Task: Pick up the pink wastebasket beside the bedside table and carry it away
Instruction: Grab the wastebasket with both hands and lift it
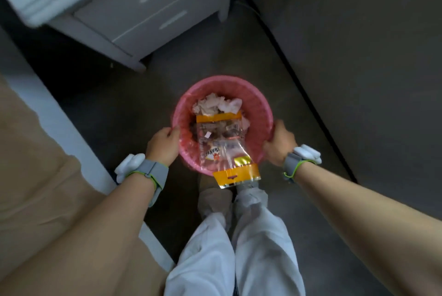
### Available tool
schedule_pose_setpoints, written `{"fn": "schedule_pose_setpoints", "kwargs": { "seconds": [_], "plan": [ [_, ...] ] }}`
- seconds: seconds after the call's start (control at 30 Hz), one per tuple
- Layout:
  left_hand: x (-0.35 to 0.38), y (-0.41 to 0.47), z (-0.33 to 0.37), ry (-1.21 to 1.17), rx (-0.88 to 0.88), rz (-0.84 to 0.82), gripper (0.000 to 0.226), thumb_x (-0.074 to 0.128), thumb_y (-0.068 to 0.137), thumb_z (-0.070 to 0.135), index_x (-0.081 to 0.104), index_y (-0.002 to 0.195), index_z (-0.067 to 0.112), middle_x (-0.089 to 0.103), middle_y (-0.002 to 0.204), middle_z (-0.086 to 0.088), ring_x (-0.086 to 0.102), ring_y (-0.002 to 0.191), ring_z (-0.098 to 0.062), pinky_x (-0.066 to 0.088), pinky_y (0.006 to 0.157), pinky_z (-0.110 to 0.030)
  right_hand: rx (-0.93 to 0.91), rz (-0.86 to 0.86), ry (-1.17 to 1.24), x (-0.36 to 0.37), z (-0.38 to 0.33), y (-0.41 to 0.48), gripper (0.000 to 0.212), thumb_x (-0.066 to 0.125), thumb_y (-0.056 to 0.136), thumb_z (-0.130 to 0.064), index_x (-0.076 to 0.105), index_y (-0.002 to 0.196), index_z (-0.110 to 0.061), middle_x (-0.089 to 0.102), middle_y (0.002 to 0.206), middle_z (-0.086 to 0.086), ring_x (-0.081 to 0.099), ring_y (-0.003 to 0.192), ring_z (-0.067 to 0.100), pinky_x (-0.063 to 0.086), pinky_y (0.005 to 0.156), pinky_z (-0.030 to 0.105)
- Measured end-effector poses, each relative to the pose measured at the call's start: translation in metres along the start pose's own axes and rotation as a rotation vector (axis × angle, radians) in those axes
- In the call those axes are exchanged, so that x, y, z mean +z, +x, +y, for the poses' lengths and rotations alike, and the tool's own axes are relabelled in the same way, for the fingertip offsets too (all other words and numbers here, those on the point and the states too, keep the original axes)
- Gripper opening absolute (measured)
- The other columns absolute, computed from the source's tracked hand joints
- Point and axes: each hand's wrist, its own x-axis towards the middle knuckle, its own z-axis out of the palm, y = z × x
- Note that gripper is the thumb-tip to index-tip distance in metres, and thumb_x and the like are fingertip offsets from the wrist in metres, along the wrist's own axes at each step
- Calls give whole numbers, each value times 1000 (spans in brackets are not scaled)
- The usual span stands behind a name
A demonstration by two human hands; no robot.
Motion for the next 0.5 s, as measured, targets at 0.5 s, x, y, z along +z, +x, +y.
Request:
{"fn": "schedule_pose_setpoints", "kwargs": {
  "seconds": [0.5],
  "plan": [
    [141, -174, 119, 782, 394, -282, 56, 51, 91, 54, 45, 140, 28, 63, 129, -9, 65, 106, -34, 52, 93, -48, 482, 158, 431, -114, 186, -145, 27, 54, 84, -20, 47, 110, -15, 65, 103, 21, 56, 78, 37, 43, 68, 35]
  ]
}}
